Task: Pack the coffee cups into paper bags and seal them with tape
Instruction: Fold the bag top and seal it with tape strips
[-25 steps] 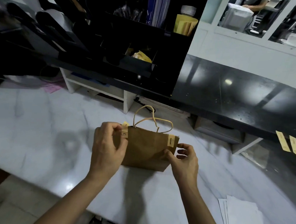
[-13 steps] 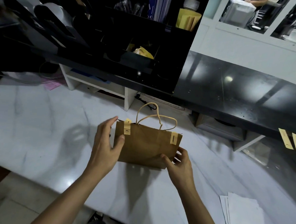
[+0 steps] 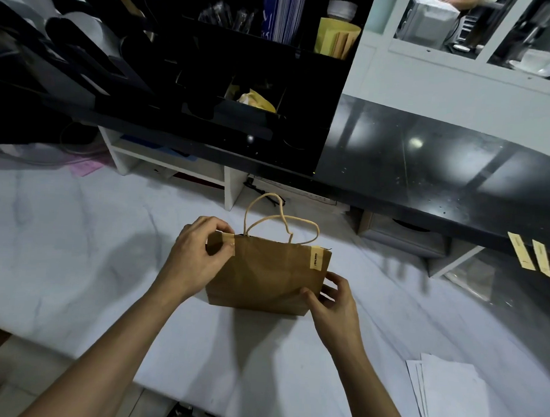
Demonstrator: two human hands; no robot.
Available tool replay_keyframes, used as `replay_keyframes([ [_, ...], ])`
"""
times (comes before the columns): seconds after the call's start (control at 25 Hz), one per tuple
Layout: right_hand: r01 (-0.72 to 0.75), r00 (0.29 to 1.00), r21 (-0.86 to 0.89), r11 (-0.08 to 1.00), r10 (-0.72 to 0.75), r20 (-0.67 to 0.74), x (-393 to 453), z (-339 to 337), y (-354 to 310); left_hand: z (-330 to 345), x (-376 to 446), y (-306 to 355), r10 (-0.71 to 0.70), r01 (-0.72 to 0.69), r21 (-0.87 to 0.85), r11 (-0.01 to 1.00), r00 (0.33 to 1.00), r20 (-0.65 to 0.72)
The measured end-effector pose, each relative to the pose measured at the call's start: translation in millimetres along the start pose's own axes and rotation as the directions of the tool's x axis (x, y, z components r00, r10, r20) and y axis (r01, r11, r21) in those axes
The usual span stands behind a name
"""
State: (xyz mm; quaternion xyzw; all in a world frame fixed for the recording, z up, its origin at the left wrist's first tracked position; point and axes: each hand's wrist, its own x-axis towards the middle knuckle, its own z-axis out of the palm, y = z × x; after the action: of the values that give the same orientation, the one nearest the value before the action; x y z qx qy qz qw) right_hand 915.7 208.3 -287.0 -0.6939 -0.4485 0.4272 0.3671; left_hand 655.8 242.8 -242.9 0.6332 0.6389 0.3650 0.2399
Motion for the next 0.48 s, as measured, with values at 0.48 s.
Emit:
replay_keyframes([
  [0.48, -0.018, 0.999, -0.013, 1.000, 0.019, 0.040, -1.6, 5.3, 3.9, 6.1, -26.5, -23.0, -0.172, 0.169, -0.253, 0.952, 0.985, 0.012],
])
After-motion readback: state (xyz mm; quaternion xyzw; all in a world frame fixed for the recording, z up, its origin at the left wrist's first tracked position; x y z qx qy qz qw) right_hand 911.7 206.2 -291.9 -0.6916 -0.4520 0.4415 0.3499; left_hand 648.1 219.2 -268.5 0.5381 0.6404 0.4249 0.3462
